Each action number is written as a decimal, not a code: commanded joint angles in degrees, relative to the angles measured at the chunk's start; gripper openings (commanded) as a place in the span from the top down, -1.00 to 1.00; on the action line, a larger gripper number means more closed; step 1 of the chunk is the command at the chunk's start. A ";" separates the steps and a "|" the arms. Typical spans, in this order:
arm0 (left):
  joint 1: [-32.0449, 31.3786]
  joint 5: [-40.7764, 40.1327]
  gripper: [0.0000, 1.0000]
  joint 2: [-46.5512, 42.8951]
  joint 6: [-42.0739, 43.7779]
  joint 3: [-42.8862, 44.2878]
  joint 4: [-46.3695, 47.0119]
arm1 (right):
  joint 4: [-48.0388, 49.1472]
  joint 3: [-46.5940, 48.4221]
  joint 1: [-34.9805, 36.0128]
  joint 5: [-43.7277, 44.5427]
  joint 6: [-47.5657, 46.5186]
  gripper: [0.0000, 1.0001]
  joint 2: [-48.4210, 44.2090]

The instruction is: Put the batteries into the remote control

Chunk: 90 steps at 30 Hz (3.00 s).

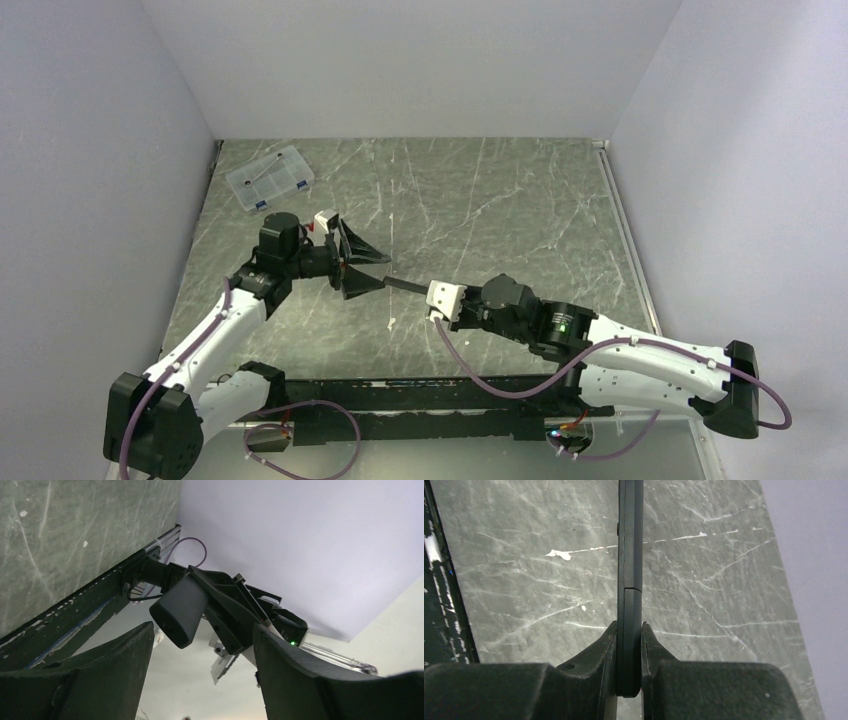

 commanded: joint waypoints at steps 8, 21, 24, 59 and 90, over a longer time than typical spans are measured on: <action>0.99 0.01 -0.53 2.37 26.76 14.74 -19.71 | -3.87 6.24 -3.66 -6.31 11.76 1.00 1.01; 1.06 2.61 -0.57 1.42 39.89 19.63 -25.65 | -9.42 11.54 -17.76 -30.01 22.54 1.00 1.85; 1.03 4.98 -0.61 0.58 40.14 19.56 -23.41 | -9.75 12.77 -19.39 -36.21 24.74 1.00 2.84; 0.99 18.35 -0.34 -2.41 38.58 15.26 -9.69 | 9.84 13.06 -30.03 -70.76 56.62 1.00 14.15; 0.99 19.08 1.00 -2.69 36.61 14.03 -5.97 | 17.62 13.66 -30.02 -76.28 60.14 0.05 16.52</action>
